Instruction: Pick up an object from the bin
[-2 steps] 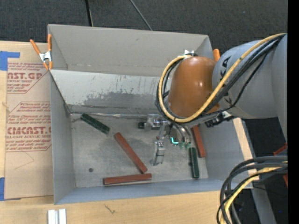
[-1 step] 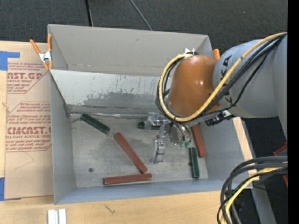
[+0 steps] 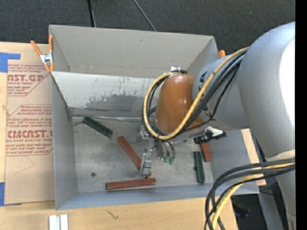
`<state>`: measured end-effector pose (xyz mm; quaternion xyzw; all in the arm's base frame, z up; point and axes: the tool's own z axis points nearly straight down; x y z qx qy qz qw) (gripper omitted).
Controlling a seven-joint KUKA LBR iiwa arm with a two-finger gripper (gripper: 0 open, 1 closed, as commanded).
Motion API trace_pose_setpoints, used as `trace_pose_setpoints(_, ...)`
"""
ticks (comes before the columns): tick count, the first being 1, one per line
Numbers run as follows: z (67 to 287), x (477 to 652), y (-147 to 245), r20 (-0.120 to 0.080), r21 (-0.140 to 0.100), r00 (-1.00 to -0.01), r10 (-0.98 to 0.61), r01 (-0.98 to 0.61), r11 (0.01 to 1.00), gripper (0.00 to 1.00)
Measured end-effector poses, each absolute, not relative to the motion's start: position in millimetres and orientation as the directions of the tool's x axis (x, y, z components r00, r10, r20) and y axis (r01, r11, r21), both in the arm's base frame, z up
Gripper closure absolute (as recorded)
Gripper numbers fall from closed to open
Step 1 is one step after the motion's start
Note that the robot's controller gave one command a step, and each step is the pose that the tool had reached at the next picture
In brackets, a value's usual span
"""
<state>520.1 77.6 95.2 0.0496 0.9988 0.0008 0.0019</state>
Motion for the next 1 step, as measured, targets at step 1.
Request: trace_pose_setpoints(1,89.8,523.1,81.9,0.008,-0.001,-0.987,0.163,0.163,0.987,0.0)
